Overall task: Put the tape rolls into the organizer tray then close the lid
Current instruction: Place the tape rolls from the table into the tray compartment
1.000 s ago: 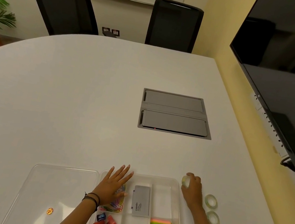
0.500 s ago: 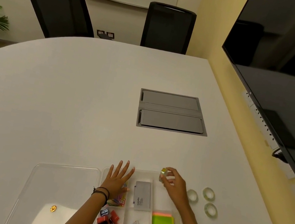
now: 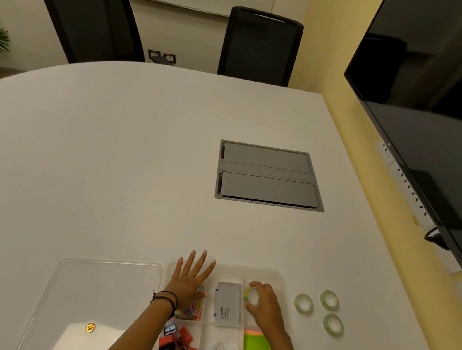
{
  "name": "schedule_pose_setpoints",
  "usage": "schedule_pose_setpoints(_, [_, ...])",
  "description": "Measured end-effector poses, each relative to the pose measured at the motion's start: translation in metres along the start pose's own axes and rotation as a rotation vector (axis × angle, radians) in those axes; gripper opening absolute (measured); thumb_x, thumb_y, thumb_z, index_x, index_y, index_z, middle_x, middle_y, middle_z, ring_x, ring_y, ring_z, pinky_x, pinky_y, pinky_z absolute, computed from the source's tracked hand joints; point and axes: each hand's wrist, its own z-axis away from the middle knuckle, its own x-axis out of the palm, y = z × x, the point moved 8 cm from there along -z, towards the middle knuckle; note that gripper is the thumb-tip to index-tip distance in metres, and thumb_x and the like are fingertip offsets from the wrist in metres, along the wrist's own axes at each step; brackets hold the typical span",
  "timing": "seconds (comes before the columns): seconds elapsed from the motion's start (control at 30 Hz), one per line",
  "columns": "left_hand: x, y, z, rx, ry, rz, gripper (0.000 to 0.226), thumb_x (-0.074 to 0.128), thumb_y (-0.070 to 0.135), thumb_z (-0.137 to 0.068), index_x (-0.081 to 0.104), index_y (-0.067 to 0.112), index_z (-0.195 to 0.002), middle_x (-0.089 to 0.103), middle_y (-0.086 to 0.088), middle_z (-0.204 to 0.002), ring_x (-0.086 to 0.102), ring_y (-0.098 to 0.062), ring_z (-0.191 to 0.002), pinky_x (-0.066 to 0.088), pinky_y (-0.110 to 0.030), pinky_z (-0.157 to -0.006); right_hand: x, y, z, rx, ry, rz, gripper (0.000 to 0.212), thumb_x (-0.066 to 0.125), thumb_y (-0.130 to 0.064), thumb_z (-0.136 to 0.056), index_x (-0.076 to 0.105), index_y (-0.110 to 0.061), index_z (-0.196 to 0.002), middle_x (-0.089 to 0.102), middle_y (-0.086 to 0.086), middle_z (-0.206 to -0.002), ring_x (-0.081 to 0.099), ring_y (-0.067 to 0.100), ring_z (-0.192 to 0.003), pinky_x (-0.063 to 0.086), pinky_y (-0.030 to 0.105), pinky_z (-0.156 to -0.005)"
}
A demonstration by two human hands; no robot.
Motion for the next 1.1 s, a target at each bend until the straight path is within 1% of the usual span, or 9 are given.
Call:
schedule_pose_setpoints(0.07, [-0.003, 0.000, 0.001, 0.001, -0.003, -0.002, 0.098, 0.041, 0.046, -0.096, -0.057, 0.058, -0.095, -0.069, 0.010, -0.113, -0.068, 0.004, -0.089, -0.044, -0.035, -0.090, 0.004, -0.001, -0.002, -0.005, -0.003, 0.030, 0.047, 0.068, -0.008, -0.082, 0.051, -0.013, -0.126, 0.052, 0.010, -0.125, 0.054, 0.023, -0.114, 0.044, 0.024, -0.090])
schedule_pose_setpoints(0.13, [-0.002, -0.002, 0.002, -0.014, -0.004, -0.004, 0.085, 0.040, 0.048, -0.095, -0.038, 0.050, -0.128, -0.051, 0.002, -0.138, -0.055, 0.001, -0.118, -0.035, -0.039, -0.100, 0.003, -0.003, -0.004, -0.004, 0.014, 0.042, 0.047, 0.066, -0.007, -0.083, 0.051, -0.011, -0.127, 0.051, 0.011, -0.127, 0.053, 0.024, -0.116, 0.045, 0.026, -0.093])
schedule_pose_setpoints(0.17, [-0.002, -0.003, 0.001, -0.023, 0.002, 0.014, 0.080, 0.041, 0.048, -0.095, -0.023, 0.039, -0.141, -0.035, -0.003, -0.151, -0.039, -0.009, -0.136, -0.028, -0.041, -0.108, 0.003, -0.003, -0.006, -0.003, 0.022, 0.044, 0.047, 0.065, -0.006, -0.084, 0.050, -0.011, -0.128, 0.051, 0.012, -0.127, 0.053, 0.024, -0.116, 0.045, 0.027, -0.094])
schedule_pose_setpoints(0.23, [-0.003, -0.006, 0.001, -0.033, 0.028, 0.048, 0.076, 0.044, 0.048, -0.094, -0.004, 0.030, -0.149, -0.011, -0.005, -0.160, -0.012, -0.025, -0.147, -0.013, -0.046, -0.118, 0.001, -0.006, -0.009, -0.003, 0.033, 0.053, 0.046, 0.063, -0.005, -0.085, 0.050, -0.011, -0.129, 0.050, 0.012, -0.129, 0.052, 0.025, -0.117, 0.045, 0.028, -0.095])
schedule_pose_setpoints(0.33, [-0.004, -0.008, 0.002, -0.019, 0.097, 0.092, 0.075, 0.047, 0.050, -0.092, 0.004, 0.028, -0.149, 0.001, -0.002, -0.161, -0.002, -0.022, -0.148, -0.006, -0.045, -0.120, 0.003, -0.006, -0.012, -0.007, 0.025, 0.077, 0.047, 0.062, -0.005, -0.086, 0.048, -0.011, -0.131, 0.049, 0.012, -0.130, 0.051, 0.025, -0.119, 0.045, 0.029, -0.097])
schedule_pose_setpoints(0.7, [-0.001, -0.008, 0.003, 0.010, 0.181, 0.163, 0.074, 0.046, 0.046, -0.093, 0.004, 0.022, -0.149, -0.004, -0.003, -0.160, -0.006, -0.022, -0.148, -0.009, -0.039, -0.119, 0.001, 0.000, -0.003, -0.060, 0.037, -0.015, 0.036, 0.053, 0.003, -0.088, 0.055, -0.005, -0.124, 0.046, 0.012, -0.139, 0.041, 0.024, -0.132, 0.032, 0.028, -0.110])
schedule_pose_setpoints(0.87, [0.000, -0.008, 0.001, 0.002, 0.165, 0.138, 0.074, 0.046, 0.046, -0.094, 0.002, 0.022, -0.149, -0.005, -0.003, -0.160, -0.006, -0.021, -0.148, -0.007, -0.041, -0.120, -0.028, 0.004, 0.008, -0.065, 0.118, -0.243, 0.026, 0.052, 0.006, -0.089, 0.064, -0.006, -0.108, 0.064, 0.007, -0.113, 0.060, 0.026, -0.109, 0.045, 0.020, -0.088])
schedule_pose_setpoints(1.0, [-0.001, -0.008, 0.000, -0.008, 0.151, 0.109, 0.076, 0.046, 0.046, -0.093, 0.001, 0.021, -0.149, -0.005, -0.006, -0.160, -0.005, -0.023, -0.148, -0.006, -0.044, -0.120, -0.065, 0.012, 0.021, -0.069, 0.261, -0.338, 0.026, 0.049, 0.005, -0.091, 0.066, -0.010, -0.102, 0.067, 0.003, -0.104, 0.062, 0.012, -0.095, 0.045, 0.001, -0.073])
schedule_pose_setpoints(1.1, [0.000, -0.007, 0.000, -0.008, 0.149, 0.112, 0.077, 0.048, 0.044, -0.094, 0.001, 0.018, -0.149, -0.004, -0.010, -0.160, -0.004, -0.029, -0.148, -0.005, -0.046, -0.120, -0.093, 0.029, 0.030, -0.025, 0.393, -0.385, 0.028, 0.048, 0.008, -0.090, 0.067, -0.013, -0.097, 0.068, 0.002, -0.097, 0.062, 0.000, -0.088, 0.045, 0.000, -0.070])
